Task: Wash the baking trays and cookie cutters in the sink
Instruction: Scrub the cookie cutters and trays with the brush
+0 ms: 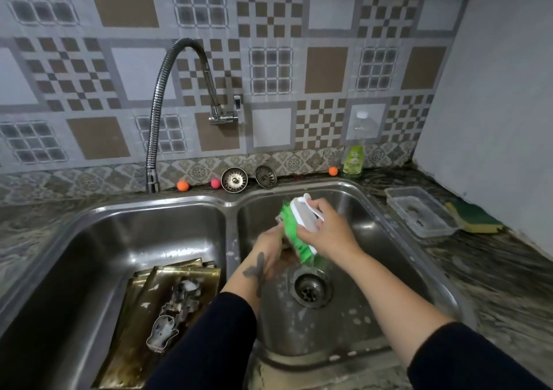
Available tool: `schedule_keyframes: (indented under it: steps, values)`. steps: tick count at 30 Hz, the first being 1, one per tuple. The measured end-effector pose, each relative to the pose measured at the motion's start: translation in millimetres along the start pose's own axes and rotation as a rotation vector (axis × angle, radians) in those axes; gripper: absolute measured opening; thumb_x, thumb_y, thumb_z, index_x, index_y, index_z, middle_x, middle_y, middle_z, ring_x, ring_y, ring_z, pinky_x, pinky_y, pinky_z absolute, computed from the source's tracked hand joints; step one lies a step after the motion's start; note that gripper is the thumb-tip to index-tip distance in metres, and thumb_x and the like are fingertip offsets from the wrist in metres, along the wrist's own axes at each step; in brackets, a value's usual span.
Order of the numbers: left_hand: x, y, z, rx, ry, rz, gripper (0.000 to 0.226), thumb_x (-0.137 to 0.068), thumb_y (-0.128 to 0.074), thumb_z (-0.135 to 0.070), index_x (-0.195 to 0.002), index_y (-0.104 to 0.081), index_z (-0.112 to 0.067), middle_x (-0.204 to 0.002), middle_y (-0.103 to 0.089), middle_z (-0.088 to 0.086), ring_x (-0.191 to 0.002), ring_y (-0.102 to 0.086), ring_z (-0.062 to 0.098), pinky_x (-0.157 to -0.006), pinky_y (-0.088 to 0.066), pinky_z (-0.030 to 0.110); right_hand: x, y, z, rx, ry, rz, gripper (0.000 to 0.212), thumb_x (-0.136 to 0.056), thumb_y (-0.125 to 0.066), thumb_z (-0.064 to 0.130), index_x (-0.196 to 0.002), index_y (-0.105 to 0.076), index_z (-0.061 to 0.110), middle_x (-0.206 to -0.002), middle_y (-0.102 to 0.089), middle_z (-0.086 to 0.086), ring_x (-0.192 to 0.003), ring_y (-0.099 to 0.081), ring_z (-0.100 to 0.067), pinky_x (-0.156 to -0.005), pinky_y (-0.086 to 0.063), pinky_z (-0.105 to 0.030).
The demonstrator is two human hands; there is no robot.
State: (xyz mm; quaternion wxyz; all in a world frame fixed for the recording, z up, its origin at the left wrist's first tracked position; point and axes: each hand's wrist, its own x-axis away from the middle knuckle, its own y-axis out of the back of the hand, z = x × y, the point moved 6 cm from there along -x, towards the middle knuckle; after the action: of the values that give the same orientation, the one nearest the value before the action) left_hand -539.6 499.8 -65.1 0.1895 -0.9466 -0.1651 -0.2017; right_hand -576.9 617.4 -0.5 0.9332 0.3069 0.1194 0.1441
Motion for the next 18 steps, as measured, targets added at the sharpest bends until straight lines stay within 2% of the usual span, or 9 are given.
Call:
schedule_keyframes:
  steps: [1, 3, 5, 7, 12, 14, 16, 18]
  values:
    - [-2, 6, -2, 0.034, -0.010, -0.028, 0.031, -0.097, -0.053, -0.028, -0.087, -0.067, -0.002, -0.069, -0.062, 0.013, -0.061, -0.059, 0.025, -0.065, -0.052, 0.034, 3, -1, -2, 0.025, -0.011, 0.045, 0.054, -0.078, -0.070, 0.028, -0.127, -0.047, 0.026, -0.118, -0.055, 0.003, -0.095, -0.061, -0.021, -0.074, -0.050, -0.029]
    - [-6, 15, -2, 0.021, -0.039, -0.050, 0.037, -0.101, -0.048, -0.030, -0.083, -0.066, -0.004, -0.067, -0.061, 0.014, -0.056, -0.057, 0.022, -0.058, -0.051, 0.030, 14, 0, -8, 0.105, -0.019, 0.114, 0.056, -0.077, -0.071, 0.028, -0.127, -0.047, 0.028, -0.113, -0.052, 0.007, -0.092, -0.061, -0.021, -0.069, -0.051, -0.029]
    - [3, 3, 2, -0.067, -0.050, 0.030, 0.032, -0.101, -0.047, -0.029, -0.089, -0.063, -0.005, -0.067, -0.059, 0.012, -0.050, -0.058, 0.017, -0.050, -0.050, 0.024, 17, 11, -14, 0.171, -0.007, 0.075, 0.057, -0.075, -0.070, 0.029, -0.127, -0.048, 0.028, -0.115, -0.057, 0.004, -0.091, -0.062, -0.023, -0.068, -0.051, -0.030]
    - [11, -15, 5, -0.102, -0.071, 0.083, 0.025, -0.101, -0.048, -0.026, -0.098, -0.062, -0.006, -0.068, -0.059, 0.012, -0.050, -0.058, 0.015, -0.052, -0.050, 0.024, 15, 27, -16, 0.178, -0.011, -0.008, 0.058, -0.075, -0.070, 0.029, -0.128, -0.047, 0.026, -0.119, -0.060, -0.003, -0.092, -0.061, -0.025, -0.069, -0.048, -0.030]
    - [17, -29, -5, 0.091, -0.044, 0.000, 0.018, -0.099, -0.053, -0.018, -0.095, -0.062, -0.004, -0.067, -0.055, 0.009, -0.051, -0.050, 0.014, -0.047, -0.049, 0.021, 33, 37, -24, 0.154, 0.046, 0.092, 0.059, -0.074, -0.072, 0.028, -0.126, -0.046, 0.028, -0.117, -0.059, -0.005, -0.095, -0.063, -0.025, -0.075, -0.052, -0.036]
    - [21, -44, 5, 0.058, -0.015, 0.031, 0.016, -0.098, -0.053, -0.017, -0.097, -0.063, -0.004, -0.069, -0.056, 0.009, -0.055, -0.052, 0.015, -0.052, -0.050, 0.024, 36, 48, -31, 0.144, 0.050, 0.062, 0.058, -0.074, -0.072, 0.027, -0.126, -0.046, 0.027, -0.116, -0.060, -0.006, -0.095, -0.062, -0.025, -0.074, -0.052, -0.035]
    - [28, -64, 15, -0.007, -0.023, 0.042, 0.019, -0.098, -0.053, -0.019, -0.096, -0.065, -0.005, -0.073, -0.057, 0.010, -0.060, -0.054, 0.017, -0.056, -0.053, 0.026, 35, 64, -38, 0.119, 0.038, -0.012, 0.057, -0.075, -0.071, 0.027, -0.127, -0.047, 0.024, -0.118, -0.060, -0.006, -0.097, -0.061, -0.025, -0.068, -0.045, -0.029]
    - [29, -75, 19, -0.030, -0.057, -0.011, 0.024, -0.099, -0.051, -0.023, -0.088, -0.063, -0.005, -0.072, -0.057, 0.011, -0.060, -0.055, 0.018, -0.050, -0.053, 0.022, 38, 73, -45, 0.125, 0.037, 0.014, 0.057, -0.076, -0.071, 0.026, -0.128, -0.046, 0.022, -0.121, -0.058, -0.004, -0.097, -0.059, -0.024, -0.065, -0.041, -0.027]
